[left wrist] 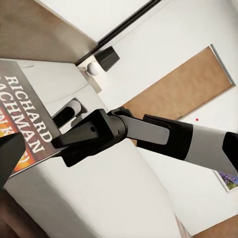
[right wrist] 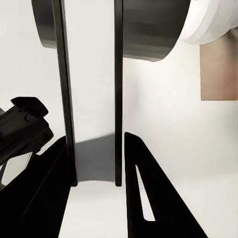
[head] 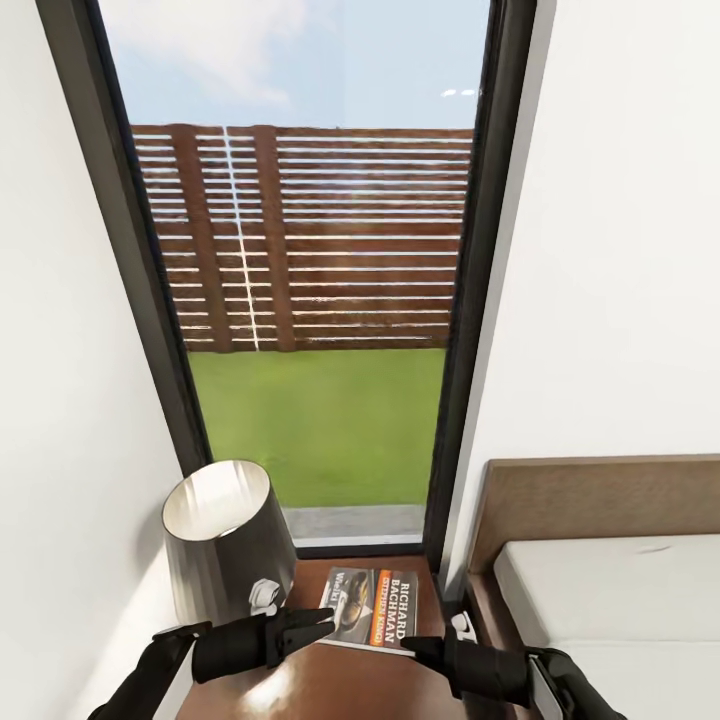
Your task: In the bedroom, move the book from the bed onto either nightstand, and place the two sandals side by side next to the bed.
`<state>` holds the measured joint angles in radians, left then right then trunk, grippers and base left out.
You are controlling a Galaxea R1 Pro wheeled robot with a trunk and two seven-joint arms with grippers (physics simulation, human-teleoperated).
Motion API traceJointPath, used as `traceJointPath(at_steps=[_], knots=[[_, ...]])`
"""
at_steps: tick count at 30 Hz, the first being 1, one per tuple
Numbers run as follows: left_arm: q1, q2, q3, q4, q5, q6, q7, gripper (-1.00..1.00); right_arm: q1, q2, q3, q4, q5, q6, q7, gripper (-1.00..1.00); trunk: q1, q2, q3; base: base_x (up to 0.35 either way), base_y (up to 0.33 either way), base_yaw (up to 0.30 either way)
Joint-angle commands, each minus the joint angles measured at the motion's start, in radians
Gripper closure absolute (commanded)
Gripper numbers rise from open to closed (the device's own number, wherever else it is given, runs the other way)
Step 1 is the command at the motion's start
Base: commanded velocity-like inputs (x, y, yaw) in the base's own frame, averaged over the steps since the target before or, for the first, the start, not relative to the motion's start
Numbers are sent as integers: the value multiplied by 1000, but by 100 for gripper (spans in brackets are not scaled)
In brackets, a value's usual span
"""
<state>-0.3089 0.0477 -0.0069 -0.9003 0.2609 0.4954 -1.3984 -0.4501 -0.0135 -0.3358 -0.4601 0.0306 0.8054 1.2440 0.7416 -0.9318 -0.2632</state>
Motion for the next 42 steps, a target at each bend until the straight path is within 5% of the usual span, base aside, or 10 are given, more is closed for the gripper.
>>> traceJointPath(at_steps=[1, 42], knots=[[-1, 1, -1, 0, 3, 10, -2, -100, -1, 0, -5, 0, 2, 9, 4, 100, 4, -8, -5, 0, 0, 0], [0, 0, -2, 0, 4, 17, 21, -100, -1, 3, -3, 3, 3, 7, 2, 100, 161, -295, -133, 0, 0, 0]])
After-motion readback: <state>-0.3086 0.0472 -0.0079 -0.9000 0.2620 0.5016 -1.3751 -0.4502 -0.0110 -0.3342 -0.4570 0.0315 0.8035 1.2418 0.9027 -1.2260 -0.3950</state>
